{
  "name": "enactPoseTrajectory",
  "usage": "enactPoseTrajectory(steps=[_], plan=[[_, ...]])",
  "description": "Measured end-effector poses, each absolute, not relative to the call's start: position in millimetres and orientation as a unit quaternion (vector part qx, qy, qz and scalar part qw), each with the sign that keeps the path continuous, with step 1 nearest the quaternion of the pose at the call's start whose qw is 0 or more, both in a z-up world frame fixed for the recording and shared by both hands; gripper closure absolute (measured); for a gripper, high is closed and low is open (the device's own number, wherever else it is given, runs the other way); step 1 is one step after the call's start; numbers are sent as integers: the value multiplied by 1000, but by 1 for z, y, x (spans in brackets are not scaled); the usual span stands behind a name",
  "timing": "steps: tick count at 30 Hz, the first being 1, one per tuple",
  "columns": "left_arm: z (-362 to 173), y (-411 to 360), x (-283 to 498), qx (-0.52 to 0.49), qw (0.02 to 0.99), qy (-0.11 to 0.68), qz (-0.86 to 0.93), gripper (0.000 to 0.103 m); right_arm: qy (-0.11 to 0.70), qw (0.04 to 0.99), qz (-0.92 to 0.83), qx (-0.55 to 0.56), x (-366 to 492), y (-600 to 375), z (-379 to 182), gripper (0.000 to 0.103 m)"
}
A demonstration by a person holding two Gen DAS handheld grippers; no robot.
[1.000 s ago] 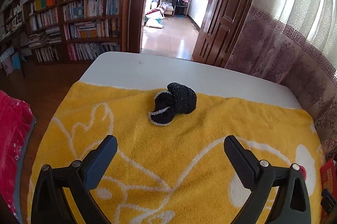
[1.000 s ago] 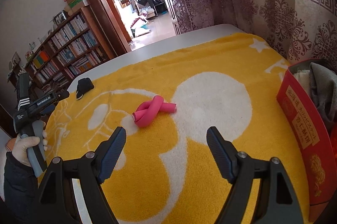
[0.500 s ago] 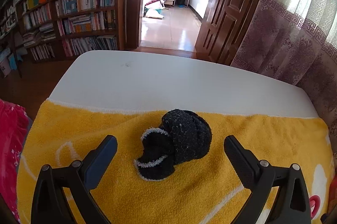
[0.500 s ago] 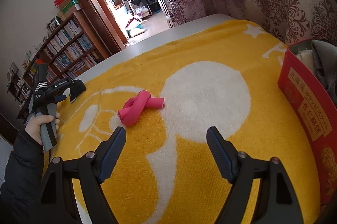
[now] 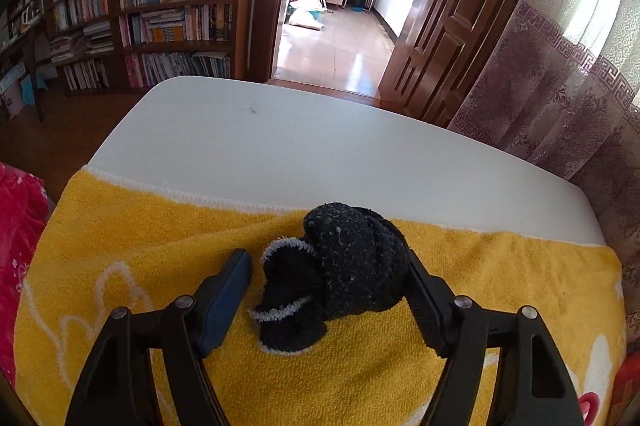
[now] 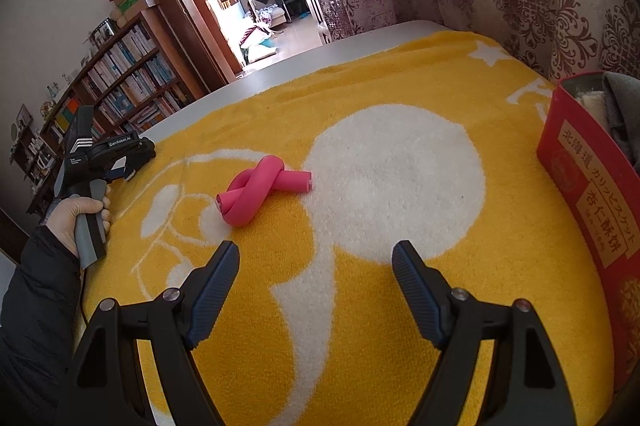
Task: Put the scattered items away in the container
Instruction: 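Grasp the black sock with the left tool, then grasp the second pink foam knot with the right tool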
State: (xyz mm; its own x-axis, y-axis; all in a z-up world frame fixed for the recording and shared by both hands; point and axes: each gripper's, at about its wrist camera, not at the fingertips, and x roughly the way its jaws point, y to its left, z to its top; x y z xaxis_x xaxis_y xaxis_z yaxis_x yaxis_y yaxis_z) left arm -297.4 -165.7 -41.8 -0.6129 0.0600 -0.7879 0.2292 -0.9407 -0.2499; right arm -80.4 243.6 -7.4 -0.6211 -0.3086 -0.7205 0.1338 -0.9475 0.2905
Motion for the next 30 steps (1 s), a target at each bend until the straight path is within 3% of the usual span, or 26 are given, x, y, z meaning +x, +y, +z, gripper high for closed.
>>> enactPoseTrajectory(steps=[14, 25, 30], plan=[[6, -160, -213, 399, -11, 198, -895, 41, -122, 114, -892, 421, -82, 252, -11, 21], [20, -130, -134, 394, -68, 163, -902, 41, -142, 136, -873, 445, -99, 233, 6, 22], [21, -120, -118, 388, -86, 152, -905, 40, -156, 145, -845, 490, -126, 212, -6, 35]])
